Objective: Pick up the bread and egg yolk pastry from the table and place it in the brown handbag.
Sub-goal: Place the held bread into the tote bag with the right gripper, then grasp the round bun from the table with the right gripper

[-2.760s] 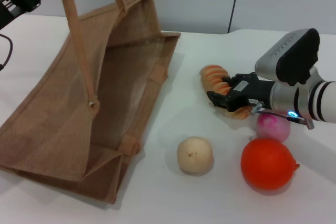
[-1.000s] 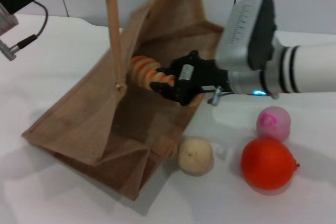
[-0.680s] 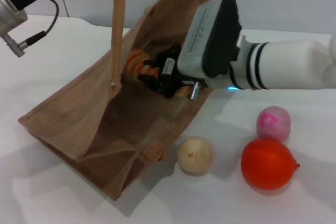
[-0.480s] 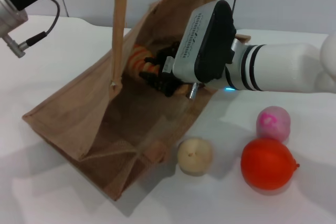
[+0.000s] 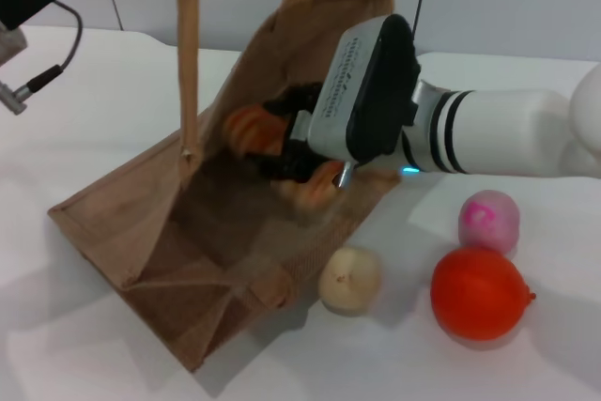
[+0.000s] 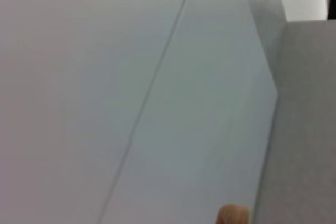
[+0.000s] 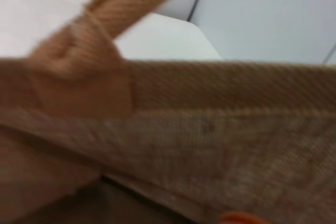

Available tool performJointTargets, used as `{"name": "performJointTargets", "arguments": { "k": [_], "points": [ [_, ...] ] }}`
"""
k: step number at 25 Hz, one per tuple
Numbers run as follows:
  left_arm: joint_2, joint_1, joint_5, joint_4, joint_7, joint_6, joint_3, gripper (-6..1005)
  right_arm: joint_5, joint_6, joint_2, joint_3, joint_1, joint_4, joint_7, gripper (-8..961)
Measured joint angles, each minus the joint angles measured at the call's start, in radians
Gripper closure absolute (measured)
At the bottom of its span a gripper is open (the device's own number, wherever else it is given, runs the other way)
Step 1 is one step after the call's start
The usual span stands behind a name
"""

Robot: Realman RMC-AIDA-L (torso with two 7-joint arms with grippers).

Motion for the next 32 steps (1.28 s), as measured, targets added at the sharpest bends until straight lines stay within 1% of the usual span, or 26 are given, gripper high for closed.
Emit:
{"name": "performJointTargets", "arguments": {
  "k": [3, 8, 10, 14, 16, 19, 22, 24, 26, 29, 32],
  "points": [
    [0.0, 0.013, -0.001, -0.003, 0.016, 0.017, -0.035, 822, 0.0, -0.025, -0.003, -0.002, -0.028, -0.048, 0.006, 360],
    [-0.002, 0.053, -0.001, -0.014, 0.04, 0.051, -0.1, 820, -0.006, -0.069, -0.012, 0.038, -0.105, -0.146, -0.001, 128],
    [-0.001, 0.065, -0.001, -0.019, 0.045, 0.057, -0.115, 819, -0.01, -0.116, -0.016, 0.075, -0.139, -0.176, -0.003, 102],
    [-0.002, 0.086, -0.001, -0.021, 0.063, 0.078, -0.141, 818, -0.012, -0.278, -0.027, 0.212, -0.195, -0.206, -0.004, 49],
    [-0.003, 0.097, -0.001, -0.021, 0.071, 0.092, -0.146, 817, -0.012, -0.376, -0.033, 0.289, -0.216, -0.207, -0.004, 50],
    [-0.003, 0.11, -0.002, -0.03, 0.082, 0.115, -0.149, 816, -0.034, -0.529, -0.05, 0.403, -0.248, -0.201, -0.002, 52],
    [-0.003, 0.119, -0.002, -0.046, 0.096, 0.126, -0.152, 814, -0.095, -0.643, -0.056, 0.491, -0.273, -0.192, 0.009, 60],
    [-0.003, 0.122, -0.002, -0.053, 0.103, 0.132, -0.153, 814, -0.154, -0.697, -0.053, 0.544, -0.287, -0.18, 0.023, 66],
    [-0.003, 0.123, -0.002, -0.055, 0.105, 0.138, -0.153, 813, -0.213, -0.724, -0.046, 0.565, -0.294, -0.164, 0.042, 72],
    [-0.003, 0.123, -0.002, -0.056, 0.111, 0.143, -0.153, 812, -0.311, -0.734, -0.026, 0.568, -0.289, -0.141, 0.078, 80],
    [-0.003, 0.119, 0.002, -0.063, 0.118, 0.152, -0.152, 811, -0.396, -0.736, -0.013, 0.552, -0.272, -0.123, 0.12, 88]
  ]
}}
